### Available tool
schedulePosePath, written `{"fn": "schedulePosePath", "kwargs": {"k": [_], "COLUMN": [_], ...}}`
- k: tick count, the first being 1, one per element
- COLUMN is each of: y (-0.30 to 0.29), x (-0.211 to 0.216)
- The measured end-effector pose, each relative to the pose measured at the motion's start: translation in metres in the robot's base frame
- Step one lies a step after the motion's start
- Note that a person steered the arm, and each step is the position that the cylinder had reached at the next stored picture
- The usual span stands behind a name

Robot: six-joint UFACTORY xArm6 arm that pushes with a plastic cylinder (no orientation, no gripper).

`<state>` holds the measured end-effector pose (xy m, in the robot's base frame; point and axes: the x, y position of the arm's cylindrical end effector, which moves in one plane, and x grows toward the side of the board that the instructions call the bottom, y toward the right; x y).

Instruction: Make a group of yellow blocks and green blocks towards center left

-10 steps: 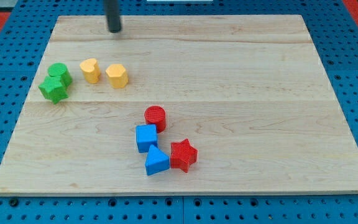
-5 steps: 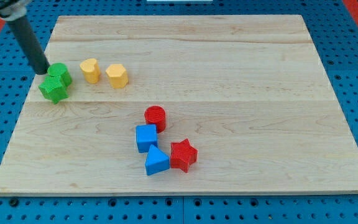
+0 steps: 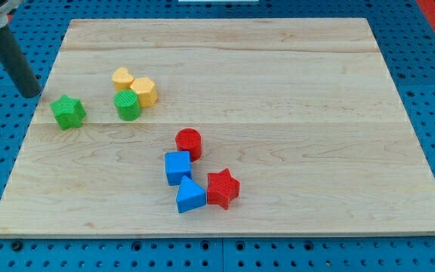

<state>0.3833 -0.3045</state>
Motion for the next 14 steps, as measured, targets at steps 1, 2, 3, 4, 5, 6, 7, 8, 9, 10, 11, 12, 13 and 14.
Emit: {"fn": "schedulePosePath", "kwargs": {"k": [1, 2, 3, 4, 5, 6, 7, 8, 9, 10, 11, 12, 13, 14], "y": [0.037, 0.053, 0.039, 0.032, 0.049, 0.077, 0.112, 0.072, 0.068, 0.108, 0.143, 0.144, 0.139, 0.131], "x": [0.02, 0.052, 0.075, 0.112, 0.076, 0.049, 0.049, 0.017, -0.058, -0.078, -0.059, -0.021, -0.023, -0.067]}}
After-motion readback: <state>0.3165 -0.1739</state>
